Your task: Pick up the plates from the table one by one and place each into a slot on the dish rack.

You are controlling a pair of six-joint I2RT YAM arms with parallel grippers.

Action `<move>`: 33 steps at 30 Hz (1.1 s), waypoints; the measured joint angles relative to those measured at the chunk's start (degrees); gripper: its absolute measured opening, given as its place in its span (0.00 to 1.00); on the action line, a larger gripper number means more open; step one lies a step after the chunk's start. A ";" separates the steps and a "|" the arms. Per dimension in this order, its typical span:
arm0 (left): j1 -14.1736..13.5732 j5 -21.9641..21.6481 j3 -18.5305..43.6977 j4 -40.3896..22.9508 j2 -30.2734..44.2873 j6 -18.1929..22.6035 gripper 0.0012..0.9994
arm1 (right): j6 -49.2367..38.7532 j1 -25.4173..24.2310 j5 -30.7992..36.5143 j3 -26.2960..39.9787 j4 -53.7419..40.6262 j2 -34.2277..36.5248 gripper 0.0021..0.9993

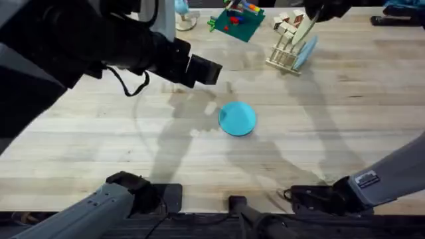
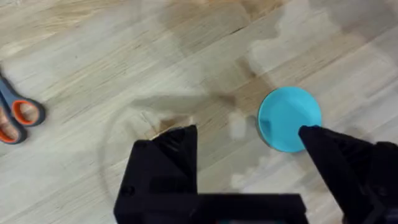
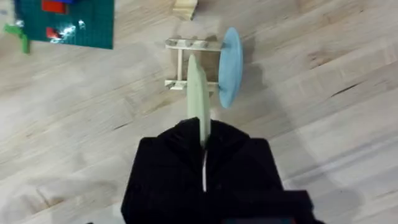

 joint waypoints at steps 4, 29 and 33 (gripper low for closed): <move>0.00 0.00 0.00 0.00 0.01 0.00 0.99 | 0.00 -0.86 0.02 0.00 0.23 1.85 0.03; 0.00 -0.02 0.00 0.02 0.01 0.00 0.99 | 0.00 -2.29 0.00 0.00 5.68 11.29 0.03; 0.00 0.00 0.00 0.00 0.01 0.00 0.99 | 0.00 -2.29 0.02 0.00 6.04 12.26 0.03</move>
